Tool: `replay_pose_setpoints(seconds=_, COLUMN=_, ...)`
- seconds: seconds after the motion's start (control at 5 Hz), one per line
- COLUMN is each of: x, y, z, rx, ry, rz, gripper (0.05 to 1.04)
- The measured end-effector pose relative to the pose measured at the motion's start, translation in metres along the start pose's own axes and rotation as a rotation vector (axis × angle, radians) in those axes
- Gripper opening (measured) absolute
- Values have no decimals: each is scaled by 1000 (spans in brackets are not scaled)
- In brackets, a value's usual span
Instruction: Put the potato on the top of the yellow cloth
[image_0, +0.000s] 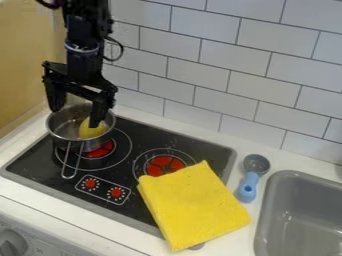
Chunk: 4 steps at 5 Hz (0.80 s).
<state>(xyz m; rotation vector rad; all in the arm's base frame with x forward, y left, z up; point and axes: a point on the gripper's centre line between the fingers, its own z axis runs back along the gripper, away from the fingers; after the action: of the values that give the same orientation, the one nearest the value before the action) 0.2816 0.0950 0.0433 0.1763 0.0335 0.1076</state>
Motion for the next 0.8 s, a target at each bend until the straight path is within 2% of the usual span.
replay_pose_setpoints(seconds=0.4, x=8, y=9, z=-19, rx=-7, ry=28, rz=24, gripper=999)
replay_pose_setpoints(seconds=0.8, x=15, y=3, z=-31, rx=-31, ry=27, rz=3, gripper=984)
